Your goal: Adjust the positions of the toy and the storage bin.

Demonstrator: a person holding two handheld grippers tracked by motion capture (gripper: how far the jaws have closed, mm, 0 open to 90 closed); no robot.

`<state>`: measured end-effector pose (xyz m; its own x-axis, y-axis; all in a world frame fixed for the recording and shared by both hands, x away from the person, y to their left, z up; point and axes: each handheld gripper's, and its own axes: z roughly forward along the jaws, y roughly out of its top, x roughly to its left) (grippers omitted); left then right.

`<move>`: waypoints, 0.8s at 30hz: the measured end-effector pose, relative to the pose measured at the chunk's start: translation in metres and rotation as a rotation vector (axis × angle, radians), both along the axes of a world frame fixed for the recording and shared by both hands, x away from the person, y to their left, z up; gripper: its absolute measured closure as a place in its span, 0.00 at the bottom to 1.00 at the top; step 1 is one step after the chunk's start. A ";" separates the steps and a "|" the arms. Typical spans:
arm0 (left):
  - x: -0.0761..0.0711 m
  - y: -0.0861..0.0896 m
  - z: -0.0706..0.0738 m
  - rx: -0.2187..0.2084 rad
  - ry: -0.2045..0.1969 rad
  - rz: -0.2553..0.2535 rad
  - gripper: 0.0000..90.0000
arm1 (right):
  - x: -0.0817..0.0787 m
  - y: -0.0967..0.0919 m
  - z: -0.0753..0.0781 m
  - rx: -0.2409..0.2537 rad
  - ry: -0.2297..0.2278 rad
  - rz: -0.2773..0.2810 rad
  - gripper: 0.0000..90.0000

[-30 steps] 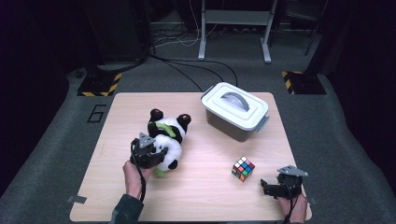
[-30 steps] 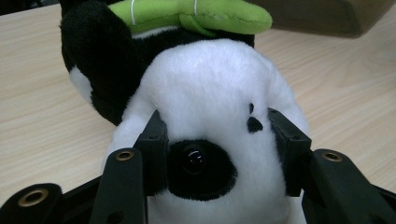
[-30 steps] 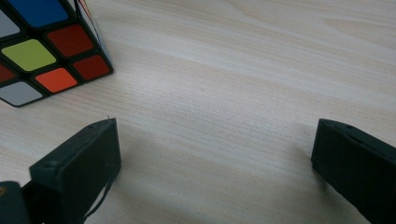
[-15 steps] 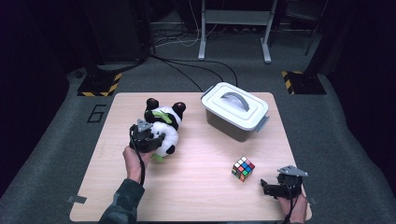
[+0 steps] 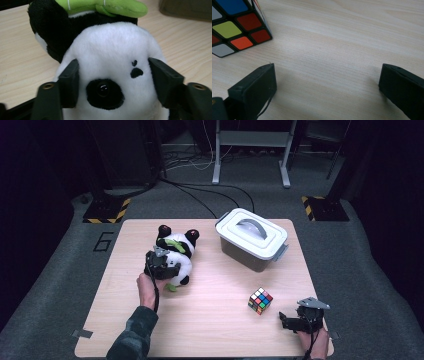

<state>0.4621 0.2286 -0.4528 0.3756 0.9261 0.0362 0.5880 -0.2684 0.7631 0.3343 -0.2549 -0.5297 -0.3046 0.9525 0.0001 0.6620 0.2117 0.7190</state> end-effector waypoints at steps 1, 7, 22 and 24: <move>-0.001 0.000 0.001 0.000 0.001 0.005 0.27 | 0.000 0.000 0.000 0.000 0.000 0.000 0.01; -0.012 0.006 0.011 -0.026 -0.010 -0.005 0.16 | 0.000 0.000 0.000 0.000 0.000 0.000 0.01; -0.052 0.020 0.010 -0.043 -0.001 -0.033 0.07 | 0.000 0.000 0.000 -0.001 0.000 0.001 0.01; -0.060 0.024 0.007 -0.044 -0.001 -0.031 0.06 | 0.000 0.000 0.000 -0.002 0.000 -0.001 0.01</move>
